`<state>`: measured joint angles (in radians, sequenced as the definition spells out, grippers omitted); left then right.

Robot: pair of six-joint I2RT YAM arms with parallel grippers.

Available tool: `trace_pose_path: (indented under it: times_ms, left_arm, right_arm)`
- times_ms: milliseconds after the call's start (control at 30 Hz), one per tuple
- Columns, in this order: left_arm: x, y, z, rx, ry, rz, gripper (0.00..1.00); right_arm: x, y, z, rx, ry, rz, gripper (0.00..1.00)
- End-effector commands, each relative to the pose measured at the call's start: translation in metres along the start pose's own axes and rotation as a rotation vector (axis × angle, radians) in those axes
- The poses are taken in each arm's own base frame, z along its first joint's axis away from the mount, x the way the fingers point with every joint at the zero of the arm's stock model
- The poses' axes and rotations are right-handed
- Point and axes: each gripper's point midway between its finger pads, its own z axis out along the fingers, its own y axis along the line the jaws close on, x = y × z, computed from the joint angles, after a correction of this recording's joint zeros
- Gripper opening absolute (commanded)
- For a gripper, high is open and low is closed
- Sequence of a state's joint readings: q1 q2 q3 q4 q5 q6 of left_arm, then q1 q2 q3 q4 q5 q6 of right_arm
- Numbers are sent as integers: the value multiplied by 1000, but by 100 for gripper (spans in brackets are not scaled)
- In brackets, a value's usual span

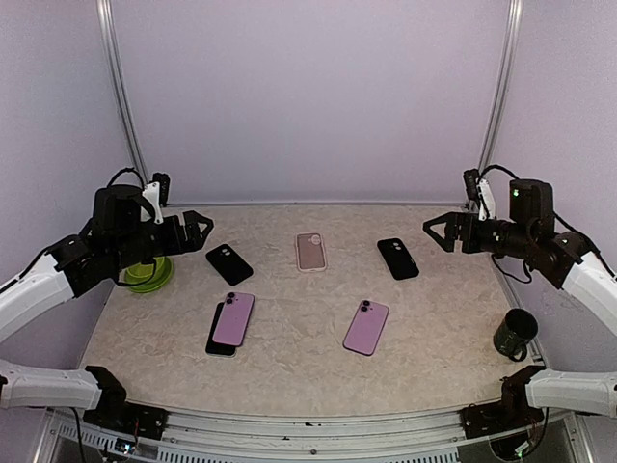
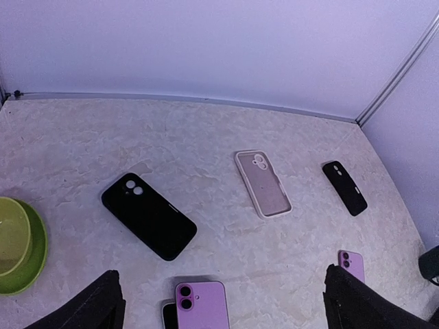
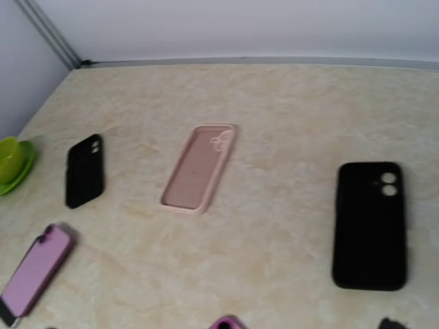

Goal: Put the phone into the phone case
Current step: Pick up the phone from the top right corner of the phone case.

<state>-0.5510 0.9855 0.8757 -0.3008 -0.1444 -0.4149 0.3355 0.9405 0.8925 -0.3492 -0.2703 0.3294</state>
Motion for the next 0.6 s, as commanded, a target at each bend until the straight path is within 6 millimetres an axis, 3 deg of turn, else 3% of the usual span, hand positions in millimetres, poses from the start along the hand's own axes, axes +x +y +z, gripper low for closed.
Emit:
trace_pose_path:
  times_ms: [0, 367, 567]
  left_arm:
    - [-19, -14, -2, 65, -38, -23, 98]
    - [-6, -8, 15, 26, 8, -71, 93]
    - [13, 6, 30, -95, 62, -92, 92]
  right_arm:
    - [-17, 14, -4, -81, -38, -19, 100]
    - [-4, 13, 6, -114, -4, 21, 100]
    - [19, -8, 25, -33, 81, 81, 100]
